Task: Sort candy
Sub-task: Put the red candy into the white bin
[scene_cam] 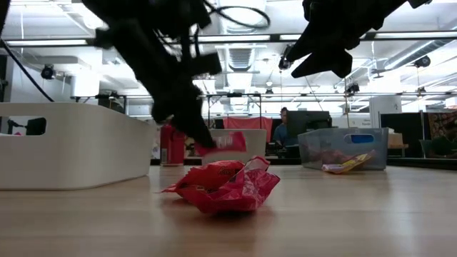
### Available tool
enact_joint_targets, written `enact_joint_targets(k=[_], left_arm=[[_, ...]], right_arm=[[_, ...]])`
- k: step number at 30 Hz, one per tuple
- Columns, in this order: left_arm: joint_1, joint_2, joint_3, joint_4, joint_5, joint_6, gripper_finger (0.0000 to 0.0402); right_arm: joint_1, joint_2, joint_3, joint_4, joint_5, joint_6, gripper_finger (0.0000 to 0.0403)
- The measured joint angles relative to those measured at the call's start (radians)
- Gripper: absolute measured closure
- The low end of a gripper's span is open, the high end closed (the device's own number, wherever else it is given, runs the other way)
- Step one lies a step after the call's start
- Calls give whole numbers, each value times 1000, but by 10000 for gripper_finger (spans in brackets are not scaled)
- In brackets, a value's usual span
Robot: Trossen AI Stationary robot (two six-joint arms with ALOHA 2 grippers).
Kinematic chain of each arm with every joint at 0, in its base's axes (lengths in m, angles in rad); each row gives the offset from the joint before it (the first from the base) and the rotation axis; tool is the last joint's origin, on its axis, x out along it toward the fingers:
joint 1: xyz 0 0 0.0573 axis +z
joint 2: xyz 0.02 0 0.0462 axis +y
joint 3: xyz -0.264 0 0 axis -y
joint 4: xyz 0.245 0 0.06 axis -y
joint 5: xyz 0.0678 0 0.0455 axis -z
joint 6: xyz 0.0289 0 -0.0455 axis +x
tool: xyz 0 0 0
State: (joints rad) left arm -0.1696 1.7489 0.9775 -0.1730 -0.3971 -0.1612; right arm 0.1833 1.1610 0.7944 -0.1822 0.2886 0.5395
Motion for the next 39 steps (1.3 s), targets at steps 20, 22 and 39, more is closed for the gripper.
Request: enact_joint_targets(k=[20, 22, 39], left_arm=[[-171, -434, 39, -702, 254, -134, 400], [-184, -442, 29, -762, 254, -171, 400], [-200, -358, -71, -723, 336, -249, 374]], right_arm=[[0, 0, 0, 0, 0, 13, 193], [0, 0, 0, 0, 0, 22, 193], [0, 0, 0, 0, 0, 29, 193]])
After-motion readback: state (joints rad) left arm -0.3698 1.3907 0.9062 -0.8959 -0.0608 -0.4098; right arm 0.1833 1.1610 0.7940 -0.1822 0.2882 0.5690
